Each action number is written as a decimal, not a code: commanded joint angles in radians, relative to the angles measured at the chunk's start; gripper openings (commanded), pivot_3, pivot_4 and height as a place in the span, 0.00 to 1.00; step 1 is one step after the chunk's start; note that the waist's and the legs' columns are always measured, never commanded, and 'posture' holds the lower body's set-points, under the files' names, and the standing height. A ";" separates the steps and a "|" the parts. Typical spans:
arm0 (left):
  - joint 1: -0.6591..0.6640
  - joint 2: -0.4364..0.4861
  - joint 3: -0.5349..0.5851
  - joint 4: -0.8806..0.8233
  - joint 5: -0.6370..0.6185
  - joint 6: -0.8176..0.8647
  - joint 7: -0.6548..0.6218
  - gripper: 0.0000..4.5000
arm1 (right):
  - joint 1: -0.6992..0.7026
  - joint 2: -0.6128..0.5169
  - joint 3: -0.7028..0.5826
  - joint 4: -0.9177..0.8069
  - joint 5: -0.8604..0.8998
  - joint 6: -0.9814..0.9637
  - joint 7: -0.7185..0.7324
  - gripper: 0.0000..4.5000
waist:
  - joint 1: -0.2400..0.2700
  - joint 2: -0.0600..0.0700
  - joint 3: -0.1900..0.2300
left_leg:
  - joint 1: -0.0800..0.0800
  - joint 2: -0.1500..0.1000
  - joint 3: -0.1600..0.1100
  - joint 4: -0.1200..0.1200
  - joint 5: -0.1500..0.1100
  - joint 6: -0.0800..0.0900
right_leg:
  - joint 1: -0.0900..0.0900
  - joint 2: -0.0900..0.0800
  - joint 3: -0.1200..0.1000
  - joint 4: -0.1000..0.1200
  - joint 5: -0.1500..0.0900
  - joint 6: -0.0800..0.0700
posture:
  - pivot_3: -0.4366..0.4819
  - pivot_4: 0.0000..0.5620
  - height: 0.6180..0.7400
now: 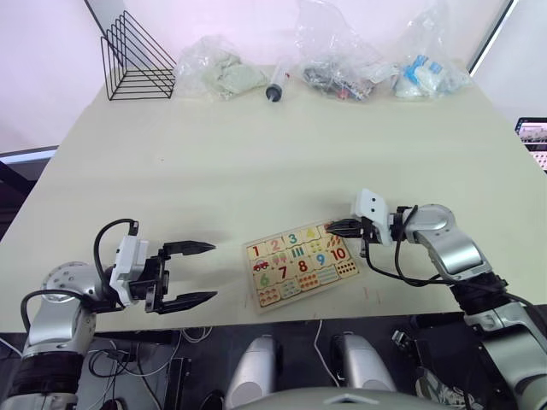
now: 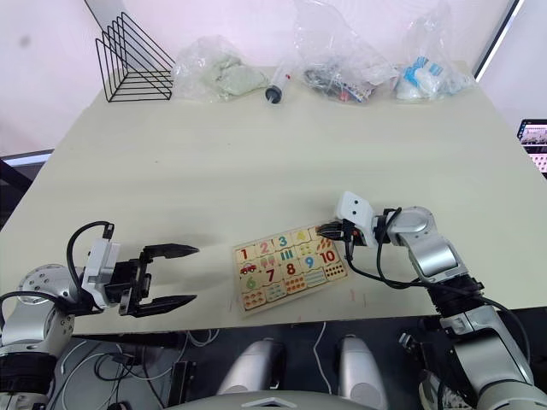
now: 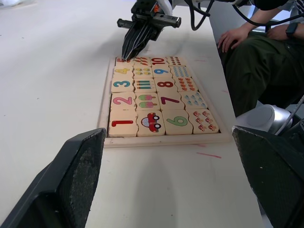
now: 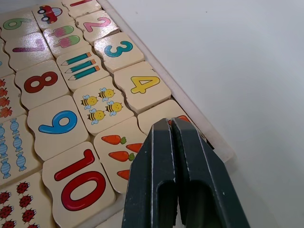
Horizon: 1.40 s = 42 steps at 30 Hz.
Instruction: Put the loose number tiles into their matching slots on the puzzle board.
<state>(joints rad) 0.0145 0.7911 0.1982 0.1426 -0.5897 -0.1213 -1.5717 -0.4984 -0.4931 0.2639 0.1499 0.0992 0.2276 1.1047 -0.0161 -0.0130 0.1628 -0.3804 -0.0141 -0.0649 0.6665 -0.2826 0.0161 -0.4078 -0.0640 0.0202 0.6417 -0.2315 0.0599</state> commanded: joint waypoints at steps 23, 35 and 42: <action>0.188 -0.061 0.136 -0.262 -0.002 0.237 0.432 1.00 | 0.453 -0.067 -0.420 -0.290 0.237 -0.096 -0.181 0.07 | 0.003 0.000 0.000 | 0.001 0.001 0.001 0.000 0.000 0.000 | 0.001 -0.001 0.002 0.000 0.000 0.000 | 0.48 0.27 1.00; 0.285 -0.121 0.241 -0.330 0.046 0.250 0.635 1.00 | 0.721 -0.085 -0.637 -0.250 0.349 -0.171 -0.148 0.94 | 0.005 0.000 0.000 | 0.002 0.002 0.002 0.001 0.000 0.000 | 0.003 -0.001 0.003 -0.001 0.000 0.000 | 0.48 0.27 1.00; 0.343 -0.168 0.233 -0.373 0.108 0.258 0.743 1.00 | 0.750 -0.091 -0.684 -0.198 0.423 -0.200 -0.066 0.94 | 0.004 0.000 0.000 | 0.003 0.002 0.002 0.001 0.000 0.000 | 0.004 0.000 0.003 -0.001 -0.002 -0.003 | 0.48 0.27 1.00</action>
<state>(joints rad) 0.3503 0.6263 0.4194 -0.1925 -0.4918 0.1357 -0.8539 0.2562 -0.5655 -0.3791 -0.0472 0.4973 0.0557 1.0241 -0.0117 -0.0134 0.1625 -0.3773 -0.0118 -0.0629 0.6674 -0.2827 0.0164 -0.4037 -0.0643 0.0231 0.6408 -0.2338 0.0568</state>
